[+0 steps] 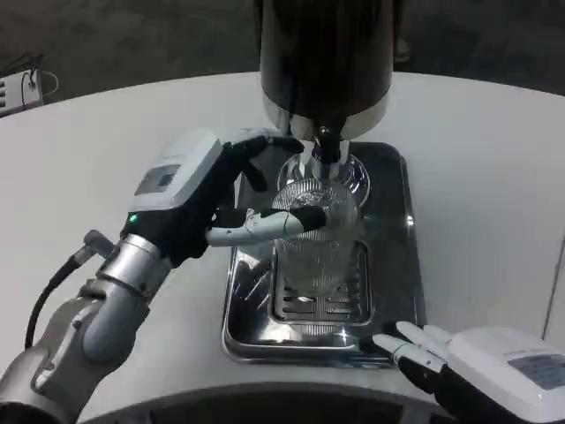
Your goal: Grasp the cup under the faucet to collect the drink, then remove the cup.
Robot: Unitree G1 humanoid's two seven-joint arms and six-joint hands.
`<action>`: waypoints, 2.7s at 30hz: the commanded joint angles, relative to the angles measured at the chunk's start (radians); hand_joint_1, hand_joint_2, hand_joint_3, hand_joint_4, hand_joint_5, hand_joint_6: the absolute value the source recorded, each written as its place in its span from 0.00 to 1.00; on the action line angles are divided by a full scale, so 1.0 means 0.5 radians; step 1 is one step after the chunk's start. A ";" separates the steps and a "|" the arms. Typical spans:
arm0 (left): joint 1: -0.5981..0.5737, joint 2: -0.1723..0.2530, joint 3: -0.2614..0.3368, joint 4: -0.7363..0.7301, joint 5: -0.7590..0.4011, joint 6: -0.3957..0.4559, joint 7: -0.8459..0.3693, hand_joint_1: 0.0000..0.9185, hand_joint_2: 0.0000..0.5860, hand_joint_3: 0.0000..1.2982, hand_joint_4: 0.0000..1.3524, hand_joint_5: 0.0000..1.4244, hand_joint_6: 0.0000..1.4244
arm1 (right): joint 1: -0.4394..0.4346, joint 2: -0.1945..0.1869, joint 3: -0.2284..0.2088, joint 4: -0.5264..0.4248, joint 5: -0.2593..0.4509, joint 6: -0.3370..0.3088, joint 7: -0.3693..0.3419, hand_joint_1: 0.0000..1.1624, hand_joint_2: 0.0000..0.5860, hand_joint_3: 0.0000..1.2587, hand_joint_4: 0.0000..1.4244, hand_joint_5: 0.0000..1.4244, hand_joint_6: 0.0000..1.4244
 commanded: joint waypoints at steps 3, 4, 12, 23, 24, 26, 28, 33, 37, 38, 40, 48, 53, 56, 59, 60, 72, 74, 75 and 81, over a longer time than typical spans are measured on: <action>0.214 0.140 0.122 -0.214 -0.124 -0.052 -0.105 0.13 0.02 0.31 0.21 0.43 0.73 | -0.013 0.036 0.059 -0.028 -0.059 0.015 -0.029 0.54 0.73 0.07 0.00 0.01 0.06; 0.244 0.155 0.139 -0.250 -0.145 -0.052 -0.120 0.13 0.02 0.31 0.21 0.43 0.73 | -0.016 0.041 0.067 -0.028 -0.067 0.017 -0.029 0.54 0.73 0.07 0.00 0.01 0.06; 0.532 0.254 0.380 -0.653 -0.454 -0.068 -0.313 0.12 0.04 0.33 0.28 0.42 0.68 | -0.050 0.086 0.133 -0.028 -0.142 0.015 -0.019 0.54 0.73 0.08 0.00 0.01 0.05; 0.554 0.259 0.589 -1.009 -1.176 -0.025 -0.856 0.07 0.09 0.33 0.30 0.31 0.36 | -0.115 0.136 0.210 -0.028 -0.239 0.007 0.001 0.54 0.73 0.08 0.00 0.01 0.05; 0.534 0.260 0.593 -1.028 -1.224 0.002 -0.906 0.07 0.09 0.32 0.29 0.30 0.35 | -0.116 0.138 0.216 -0.028 -0.245 0.006 0.002 0.54 0.73 0.08 0.00 0.01 0.05; 0.504 0.257 0.603 -1.052 -1.281 0.048 -0.982 0.06 0.10 0.29 0.28 0.30 0.32 | -0.118 0.145 0.230 -0.028 -0.260 0.001 0.002 0.54 0.73 0.08 0.00 0.01 0.05; 0.440 0.247 0.591 -1.067 -1.345 0.114 -1.075 0.05 0.10 0.28 0.27 0.30 0.32 | -0.121 0.154 0.243 -0.028 -0.274 -0.004 0.003 0.54 0.73 0.08 0.00 0.01 0.05; 0.285 0.184 0.555 -1.062 -1.422 0.253 -1.232 0.05 0.10 0.24 0.23 0.26 0.29 | -0.125 0.179 0.256 -0.028 -0.293 -0.025 0.010 0.54 0.73 0.08 0.00 0.01 0.05; 0.161 0.150 0.491 -1.032 -1.416 0.357 -1.359 0.04 0.11 0.21 0.19 0.24 0.27 | -0.115 0.200 0.245 -0.028 -0.291 -0.053 0.012 0.54 0.73 0.08 0.00 0.01 0.05; 0.142 0.146 0.481 -1.024 -1.414 0.374 -1.384 0.04 0.11 0.21 0.19 0.24 0.27 | -0.114 0.206 0.241 -0.028 -0.290 -0.061 0.012 0.54 0.73 0.08 0.00 0.01 0.05; 0.075 0.125 0.435 -0.974 -1.395 0.407 -1.452 0.02 0.10 0.20 0.18 0.24 0.26 | -0.108 0.223 0.230 -0.028 -0.290 -0.085 0.010 0.54 0.73 0.08 0.00 0.01 0.05; -0.068 0.030 0.351 -0.773 -1.336 0.420 -1.577 0.02 0.10 0.20 0.20 0.25 0.26 | -0.078 0.300 0.165 -0.028 -0.278 -0.184 -0.001 0.54 0.73 0.08 0.00 0.01 0.05; -0.129 -0.018 0.322 -0.668 -1.283 0.393 -1.606 0.02 0.10 0.20 0.20 0.25 0.26 | -0.058 0.336 0.110 -0.028 -0.246 -0.240 0.006 0.54 0.74 0.08 0.00 0.01 0.05; -0.159 -0.041 0.300 -0.624 -1.252 0.375 -1.623 0.02 0.10 0.20 0.20 0.25 0.26 | -0.053 0.353 0.088 -0.028 -0.229 -0.262 0.011 0.54 0.74 0.08 0.00 0.01 0.05; -0.178 -0.057 0.285 -0.599 -1.220 0.350 -1.643 0.02 0.10 0.20 0.20 0.25 0.26 | -0.052 0.361 0.070 -0.028 -0.213 -0.273 0.017 0.54 0.75 0.08 0.00 0.01 0.05; -0.182 -0.059 0.281 -0.594 -1.213 0.344 -1.648 0.01 0.11 0.20 0.20 0.25 0.26 | -0.052 0.362 0.063 -0.028 -0.208 -0.276 0.019 0.54 0.75 0.08 0.00 0.01 0.05; -0.258 -0.039 0.148 -0.551 -0.980 0.195 -1.684 0.00 0.09 0.20 0.19 0.24 0.26 | -0.038 0.369 0.001 -0.028 -0.153 -0.282 0.022 0.53 0.75 0.08 0.00 0.02 0.05; -0.276 -0.024 0.120 -0.540 -0.905 0.150 -1.669 0.00 0.09 0.20 0.19 0.23 0.24 | -0.037 0.372 -0.001 -0.028 -0.151 -0.278 0.021 0.53 0.75 0.08 0.00 0.02 0.05; -0.282 -0.020 0.113 -0.534 -0.881 0.134 -1.664 0.00 0.09 0.20 0.19 0.23 0.24 | -0.036 0.372 -0.003 -0.028 -0.149 -0.277 0.019 0.53 0.75 0.08 0.00 0.02 0.05; -0.335 0.002 0.058 -0.468 -0.772 0.066 -1.665 0.00 0.09 0.20 0.18 0.22 0.22 | -0.029 0.376 -0.042 -0.028 -0.118 -0.255 -0.002 0.53 0.75 0.08 0.00 0.02 0.05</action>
